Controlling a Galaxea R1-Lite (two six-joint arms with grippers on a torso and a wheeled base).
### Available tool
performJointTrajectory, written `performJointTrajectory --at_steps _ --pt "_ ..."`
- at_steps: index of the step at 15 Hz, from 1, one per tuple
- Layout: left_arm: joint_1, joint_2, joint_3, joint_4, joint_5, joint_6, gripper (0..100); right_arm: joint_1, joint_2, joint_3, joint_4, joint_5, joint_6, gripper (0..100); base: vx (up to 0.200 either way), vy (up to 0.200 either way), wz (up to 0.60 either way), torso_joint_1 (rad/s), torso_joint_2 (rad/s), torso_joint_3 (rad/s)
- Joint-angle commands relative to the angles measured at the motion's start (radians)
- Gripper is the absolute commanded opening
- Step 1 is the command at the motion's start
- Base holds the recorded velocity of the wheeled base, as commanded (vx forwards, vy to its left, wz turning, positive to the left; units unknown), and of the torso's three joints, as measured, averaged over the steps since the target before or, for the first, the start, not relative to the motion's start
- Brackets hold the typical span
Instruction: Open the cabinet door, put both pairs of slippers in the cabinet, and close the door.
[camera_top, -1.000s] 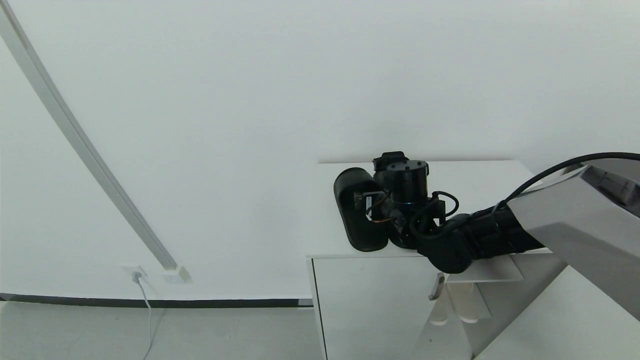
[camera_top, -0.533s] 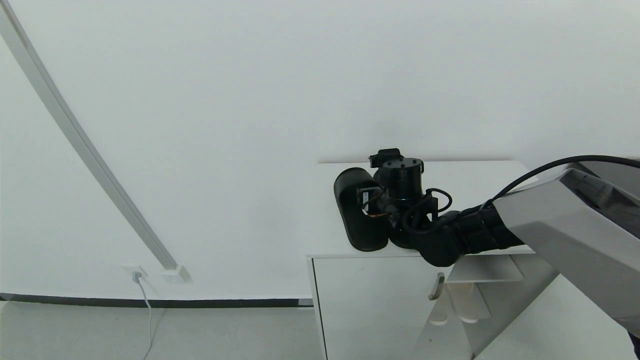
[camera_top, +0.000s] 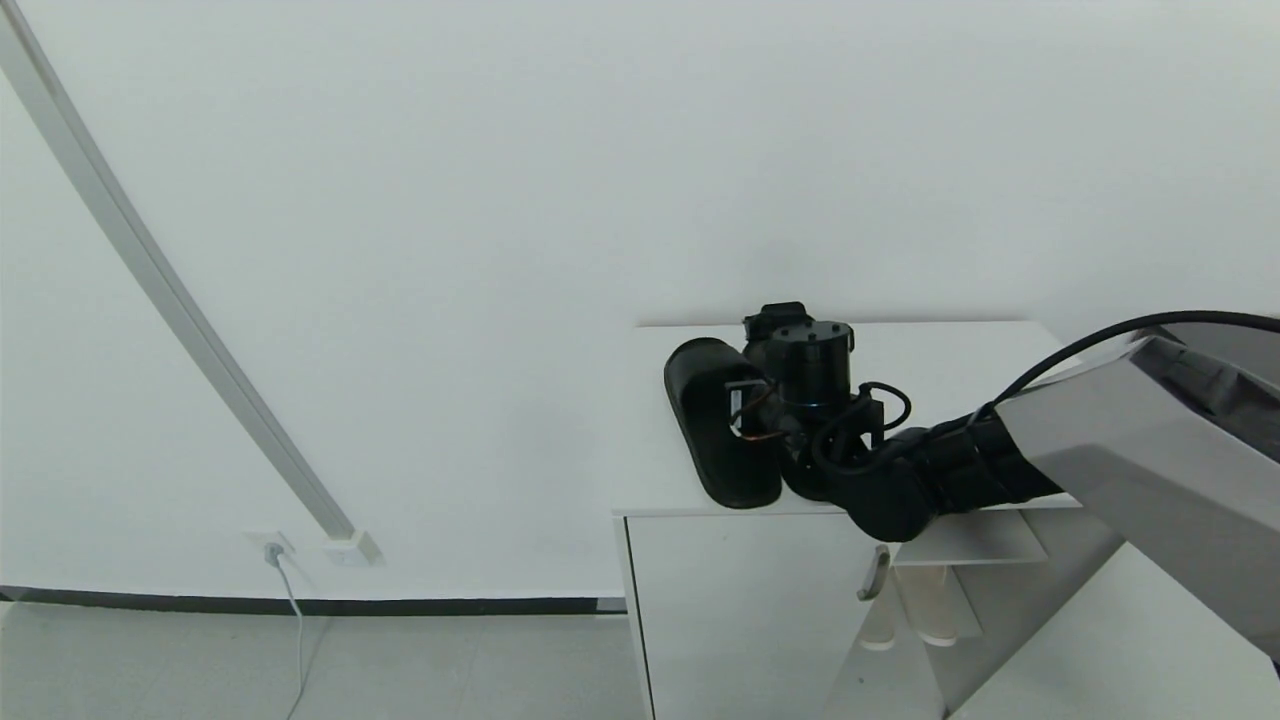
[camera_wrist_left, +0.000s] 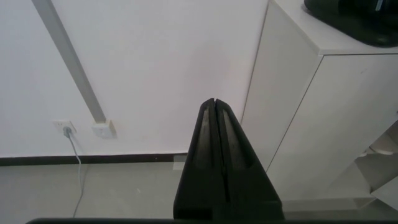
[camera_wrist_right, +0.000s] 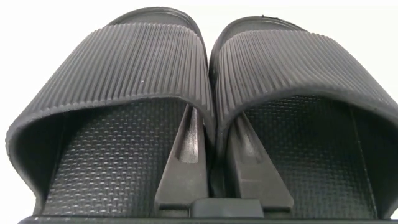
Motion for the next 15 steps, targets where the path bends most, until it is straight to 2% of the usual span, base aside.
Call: performJointTrajectory --at_steps 1,7,9,11,13,15 --pt "0.000 0.000 0.000 0.000 0.000 -0.002 0 0.010 -0.091 0.080 -0.014 0.011 0.000 0 0.000 0.000 0.00 0.000 0.00 0.000" --pt "0.000 0.000 0.000 0.000 -0.003 -0.005 0 0.055 -0.410 0.457 -0.037 0.157 0.009 0 0.000 0.000 0.00 0.000 0.00 0.000" --pt "0.000 0.000 0.000 0.000 -0.003 -0.002 0 0.084 -0.549 0.615 -0.037 0.258 0.009 0 0.000 0.000 0.00 0.000 0.00 0.000" --pt "0.000 0.001 0.000 0.000 -0.003 -0.004 0 0.122 -0.641 0.721 -0.035 0.304 0.009 0 0.000 0.000 0.00 0.000 0.00 0.000" --pt "0.000 0.001 0.000 0.000 -0.005 -0.004 0 0.153 -0.664 0.764 -0.035 0.358 0.025 0 0.000 0.000 0.00 0.000 0.00 0.000" --pt "0.000 0.001 0.000 0.000 -0.005 -0.007 0 0.154 -0.660 0.763 -0.035 0.358 0.026 0 0.000 0.000 0.00 0.000 0.00 0.000"
